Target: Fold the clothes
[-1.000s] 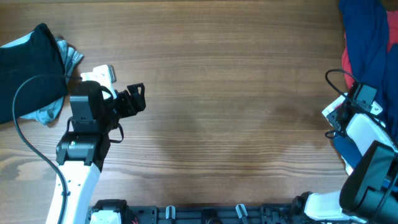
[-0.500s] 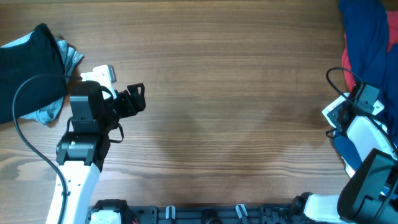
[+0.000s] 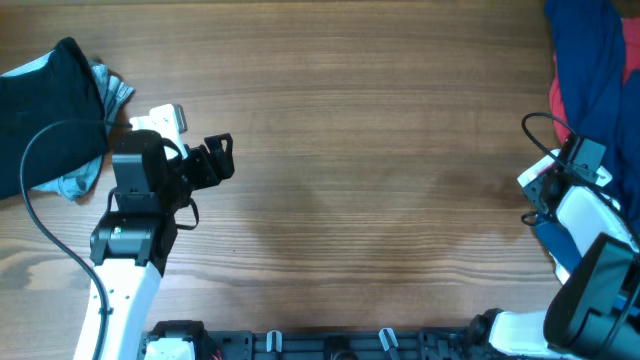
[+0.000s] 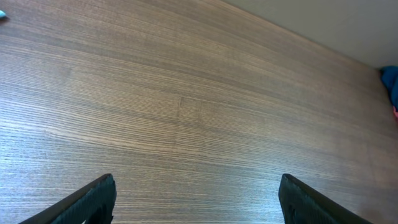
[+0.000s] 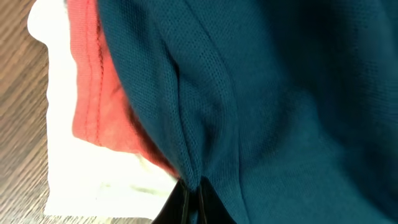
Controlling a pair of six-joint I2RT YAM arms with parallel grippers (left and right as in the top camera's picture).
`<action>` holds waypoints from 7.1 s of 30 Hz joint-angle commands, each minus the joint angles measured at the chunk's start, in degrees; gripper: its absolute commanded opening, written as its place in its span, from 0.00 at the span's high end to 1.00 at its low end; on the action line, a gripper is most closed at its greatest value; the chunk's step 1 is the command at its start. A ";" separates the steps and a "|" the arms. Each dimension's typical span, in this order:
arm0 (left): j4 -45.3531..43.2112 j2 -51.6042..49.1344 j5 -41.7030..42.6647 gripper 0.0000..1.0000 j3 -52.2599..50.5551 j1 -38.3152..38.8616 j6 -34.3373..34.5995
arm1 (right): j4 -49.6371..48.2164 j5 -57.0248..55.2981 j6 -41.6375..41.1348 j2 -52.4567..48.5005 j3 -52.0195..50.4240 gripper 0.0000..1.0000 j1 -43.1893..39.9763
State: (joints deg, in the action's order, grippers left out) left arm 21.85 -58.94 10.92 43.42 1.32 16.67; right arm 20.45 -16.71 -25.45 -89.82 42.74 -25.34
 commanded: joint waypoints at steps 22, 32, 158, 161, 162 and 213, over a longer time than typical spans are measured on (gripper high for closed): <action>-0.15 0.00 -0.50 0.11 0.94 -0.37 0.09 | -0.22 39.28 20.87 18.80 3.23 0.95 35.45; -0.17 0.00 -0.50 0.09 0.94 -0.37 0.09 | -16.13 34.45 9.70 10.62 3.21 0.96 51.76; 19.78 -34.99 0.44 0.96 6.82 11.98 38.86 | 22.86 9.03 5.95 21.62 16.79 0.07 28.96; 28.87 -22.43 -7.04 0.96 6.82 -2.25 33.09 | 22.38 13.25 9.44 17.05 16.79 0.10 28.96; 30.01 -19.28 -7.15 0.96 6.82 -6.36 32.52 | 21.88 15.61 11.04 14.93 16.79 0.10 28.98; 32.15 -10.60 -6.10 0.96 6.82 -18.80 30.42 | -14.32 23.56 -2.21 -38.53 62.42 0.40 32.15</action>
State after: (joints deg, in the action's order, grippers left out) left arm 54.04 -69.84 5.80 50.24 -17.67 48.03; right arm 7.29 10.02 -18.33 -130.54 103.18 7.88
